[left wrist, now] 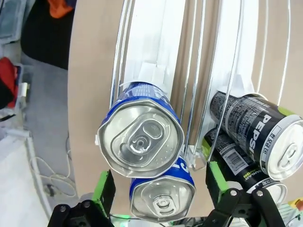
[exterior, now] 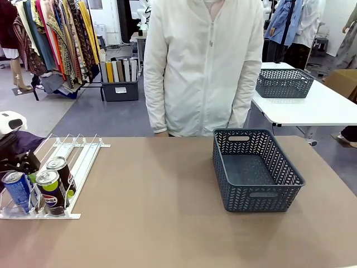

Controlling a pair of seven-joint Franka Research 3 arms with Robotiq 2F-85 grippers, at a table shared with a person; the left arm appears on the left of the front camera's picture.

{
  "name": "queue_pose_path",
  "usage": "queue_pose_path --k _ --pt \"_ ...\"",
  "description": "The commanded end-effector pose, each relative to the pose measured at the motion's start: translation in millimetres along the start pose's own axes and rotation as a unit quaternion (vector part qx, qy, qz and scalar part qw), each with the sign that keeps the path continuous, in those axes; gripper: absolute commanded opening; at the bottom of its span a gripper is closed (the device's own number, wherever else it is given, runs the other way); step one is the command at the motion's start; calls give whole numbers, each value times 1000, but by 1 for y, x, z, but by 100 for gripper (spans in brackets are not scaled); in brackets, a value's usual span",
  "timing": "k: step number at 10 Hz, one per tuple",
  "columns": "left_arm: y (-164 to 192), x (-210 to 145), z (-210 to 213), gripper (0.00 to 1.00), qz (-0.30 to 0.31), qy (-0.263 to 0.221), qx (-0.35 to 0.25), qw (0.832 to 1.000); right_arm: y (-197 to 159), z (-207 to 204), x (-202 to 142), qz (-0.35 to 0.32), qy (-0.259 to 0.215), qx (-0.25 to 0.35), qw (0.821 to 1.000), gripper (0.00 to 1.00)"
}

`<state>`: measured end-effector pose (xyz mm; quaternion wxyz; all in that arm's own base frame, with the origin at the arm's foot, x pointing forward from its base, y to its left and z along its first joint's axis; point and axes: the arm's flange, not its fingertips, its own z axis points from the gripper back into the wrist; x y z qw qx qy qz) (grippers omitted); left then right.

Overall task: Retrieve and store the cans from the dispenser.
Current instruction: Pick up one can from the Automatic Can Dispenser and place it in the middle of the table.

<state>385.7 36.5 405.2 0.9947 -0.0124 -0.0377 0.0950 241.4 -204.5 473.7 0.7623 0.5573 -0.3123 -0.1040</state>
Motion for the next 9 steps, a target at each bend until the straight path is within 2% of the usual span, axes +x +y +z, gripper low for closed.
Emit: queue_pose_path --k 1,2,7,9 --pt "-5 -6 -2 40 18 -14 5 1000 2 0 5 12 -10 11 1000 100" --pt "-6 -7 -3 0 15 -15 4 1000 2 0 5 12 -10 11 1000 100" --pt "-7 -7 -6 0 12 -14 4 1000 2 0 5 12 -10 11 1000 100" --pt "-9 -12 10 0 3 -29 0 1000 2 0 5 12 -10 11 1000 100"
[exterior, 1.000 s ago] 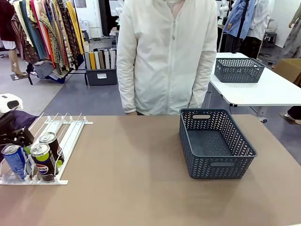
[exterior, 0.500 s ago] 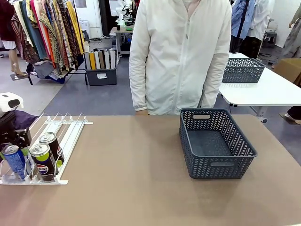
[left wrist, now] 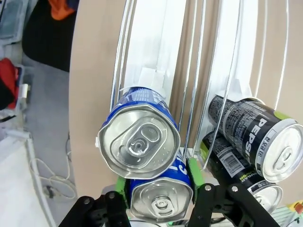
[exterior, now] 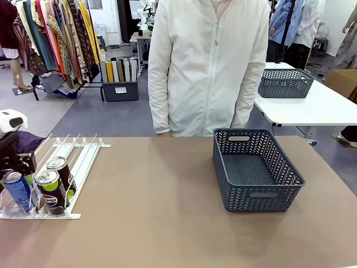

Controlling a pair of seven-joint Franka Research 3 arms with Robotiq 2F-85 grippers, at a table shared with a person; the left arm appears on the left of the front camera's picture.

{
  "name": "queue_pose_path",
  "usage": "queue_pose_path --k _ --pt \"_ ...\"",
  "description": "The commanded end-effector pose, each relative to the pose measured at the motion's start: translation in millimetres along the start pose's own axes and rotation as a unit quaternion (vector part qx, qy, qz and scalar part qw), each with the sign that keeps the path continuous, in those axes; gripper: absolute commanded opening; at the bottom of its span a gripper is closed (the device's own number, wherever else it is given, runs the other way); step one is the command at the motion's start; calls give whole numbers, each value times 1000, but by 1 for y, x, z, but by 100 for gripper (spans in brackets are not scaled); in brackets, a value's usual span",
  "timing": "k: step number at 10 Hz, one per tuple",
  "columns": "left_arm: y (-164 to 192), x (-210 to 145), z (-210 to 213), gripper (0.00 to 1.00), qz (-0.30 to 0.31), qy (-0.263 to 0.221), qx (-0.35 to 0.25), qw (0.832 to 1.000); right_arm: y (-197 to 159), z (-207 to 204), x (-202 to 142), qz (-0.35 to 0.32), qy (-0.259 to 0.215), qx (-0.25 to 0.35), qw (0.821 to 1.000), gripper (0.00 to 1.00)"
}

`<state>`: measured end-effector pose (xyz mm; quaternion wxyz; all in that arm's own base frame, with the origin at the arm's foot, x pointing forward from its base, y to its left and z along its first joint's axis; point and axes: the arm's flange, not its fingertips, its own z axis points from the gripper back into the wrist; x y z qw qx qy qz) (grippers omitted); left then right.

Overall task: Retrieve and store the cans from the dispenser.
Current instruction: Pick up one can from the Automatic Can Dispenser and place it in the middle of the table.

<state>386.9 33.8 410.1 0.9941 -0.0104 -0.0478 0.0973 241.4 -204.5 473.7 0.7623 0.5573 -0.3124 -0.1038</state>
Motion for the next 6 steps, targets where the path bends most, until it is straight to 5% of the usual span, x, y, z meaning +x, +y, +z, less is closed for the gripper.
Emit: queue_pose_path --k 1,2,6 --pt "-8 -17 28 0 -8 -34 -3 999 2 0 5 12 -10 11 1000 100" --pt "-10 -22 56 0 -42 -29 15 999 2 0 5 12 -10 11 1000 100" --pt "-13 -71 196 0 -102 -135 -45 985 2 0 5 12 -10 11 1000 100"
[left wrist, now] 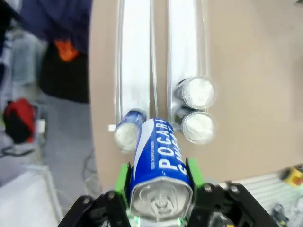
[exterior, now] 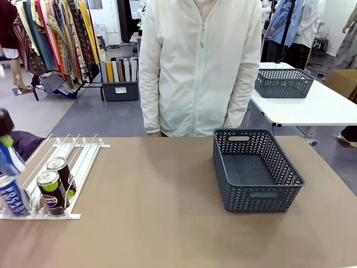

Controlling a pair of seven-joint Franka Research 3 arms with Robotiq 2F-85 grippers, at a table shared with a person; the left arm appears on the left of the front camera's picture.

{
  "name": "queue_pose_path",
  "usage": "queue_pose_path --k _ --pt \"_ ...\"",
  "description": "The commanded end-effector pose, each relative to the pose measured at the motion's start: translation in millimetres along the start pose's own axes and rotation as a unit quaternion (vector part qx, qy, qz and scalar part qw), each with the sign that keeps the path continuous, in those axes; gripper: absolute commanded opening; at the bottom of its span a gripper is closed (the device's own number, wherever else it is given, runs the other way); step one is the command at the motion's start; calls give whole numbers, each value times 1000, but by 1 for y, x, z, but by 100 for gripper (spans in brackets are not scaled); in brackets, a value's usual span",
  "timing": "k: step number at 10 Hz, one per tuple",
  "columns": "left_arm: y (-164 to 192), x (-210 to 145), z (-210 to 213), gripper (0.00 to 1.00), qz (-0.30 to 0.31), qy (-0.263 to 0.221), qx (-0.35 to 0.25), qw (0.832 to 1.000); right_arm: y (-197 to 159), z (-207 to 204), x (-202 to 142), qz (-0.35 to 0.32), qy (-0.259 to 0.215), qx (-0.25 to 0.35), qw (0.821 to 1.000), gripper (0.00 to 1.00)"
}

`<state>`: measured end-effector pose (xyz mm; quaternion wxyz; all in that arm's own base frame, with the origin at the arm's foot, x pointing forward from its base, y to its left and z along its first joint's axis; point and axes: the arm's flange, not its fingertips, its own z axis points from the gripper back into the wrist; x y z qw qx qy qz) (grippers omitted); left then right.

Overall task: Retrieve and store the cans from the dispenser.
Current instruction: Pick up one can from the Automatic Can Dispenser and place it in the middle of the table.

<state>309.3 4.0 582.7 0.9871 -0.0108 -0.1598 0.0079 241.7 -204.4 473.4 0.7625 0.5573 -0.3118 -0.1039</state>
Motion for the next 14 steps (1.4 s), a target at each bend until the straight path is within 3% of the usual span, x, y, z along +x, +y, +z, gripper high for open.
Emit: queue_pose_path --k 1,3,4,9,11,12,14 --pt "9 -12 41 0 -11 -57 -41 997 2 0 5 12 -11 11 1000 100" --pt "24 -20 47 0 -6 -59 -76 995 2 0 5 12 -11 11 1000 100" --pt "3 -16 57 0 -3 -58 -27 998 2 0 5 12 -11 11 1000 100" --pt "2 -17 53 0 -7 -53 -33 998 2 0 5 12 -11 11 1000 100" --pt "-61 23 33 0 -71 -78 -76 992 2 0 5 12 -11 11 1000 100" --pt "-110 44 13 0 -118 -71 -103 985 2 0 5 12 -11 11 1000 100" --pt "-235 55 -64 0 -227 4 -135 965 2 0 5 12 -11 11 1000 100"
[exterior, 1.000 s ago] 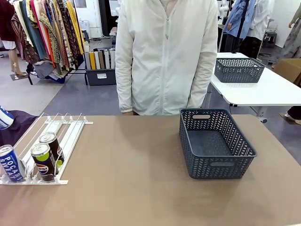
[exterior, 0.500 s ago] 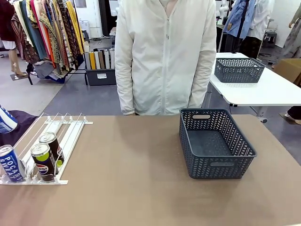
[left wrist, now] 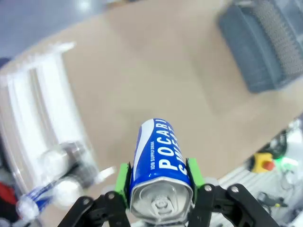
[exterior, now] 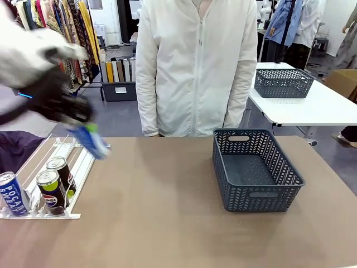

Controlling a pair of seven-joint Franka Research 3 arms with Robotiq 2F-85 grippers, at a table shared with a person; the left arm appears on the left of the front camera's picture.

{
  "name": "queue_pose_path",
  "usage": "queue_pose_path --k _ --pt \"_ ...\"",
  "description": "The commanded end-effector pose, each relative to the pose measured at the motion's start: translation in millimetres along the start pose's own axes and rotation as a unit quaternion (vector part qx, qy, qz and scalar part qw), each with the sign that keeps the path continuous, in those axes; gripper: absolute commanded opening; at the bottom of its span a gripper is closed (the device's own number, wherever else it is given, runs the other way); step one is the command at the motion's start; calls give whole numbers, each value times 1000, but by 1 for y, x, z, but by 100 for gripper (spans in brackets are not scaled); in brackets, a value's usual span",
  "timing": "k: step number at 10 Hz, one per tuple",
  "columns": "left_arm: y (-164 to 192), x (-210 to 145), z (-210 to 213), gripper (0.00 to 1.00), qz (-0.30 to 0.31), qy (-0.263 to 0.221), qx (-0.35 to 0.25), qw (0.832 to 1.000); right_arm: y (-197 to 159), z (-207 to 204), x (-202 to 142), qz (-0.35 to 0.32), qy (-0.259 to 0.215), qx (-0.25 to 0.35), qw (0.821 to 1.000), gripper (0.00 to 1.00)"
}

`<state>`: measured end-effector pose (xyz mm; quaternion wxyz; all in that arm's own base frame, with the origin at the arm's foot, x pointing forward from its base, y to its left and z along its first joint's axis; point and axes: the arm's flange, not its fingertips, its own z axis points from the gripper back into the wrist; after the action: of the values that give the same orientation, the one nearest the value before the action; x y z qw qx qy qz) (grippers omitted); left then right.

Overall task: Retrieve and store the cans from the dispenser.
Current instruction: Pick up one can from the Automatic Can Dispenser and place it in the middle of the table.

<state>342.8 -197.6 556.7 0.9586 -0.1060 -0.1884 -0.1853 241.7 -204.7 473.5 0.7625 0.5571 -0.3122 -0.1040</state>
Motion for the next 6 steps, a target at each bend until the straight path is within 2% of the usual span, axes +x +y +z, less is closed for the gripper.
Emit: queue_pose_path --k 1,3,4,6 --pt "-55 50 -83 0 -84 74 -16 994 2 0 5 12 -10 11 1000 100" --pt "-114 49 -160 0 -130 113 1 985 2 0 5 12 -10 11 1000 100" --pt "-128 40 -179 0 -139 118 6 983 2 0 5 12 -10 11 1000 100" --pt "-136 34 -187 0 -151 125 24 980 2 0 5 12 -10 11 1000 100"
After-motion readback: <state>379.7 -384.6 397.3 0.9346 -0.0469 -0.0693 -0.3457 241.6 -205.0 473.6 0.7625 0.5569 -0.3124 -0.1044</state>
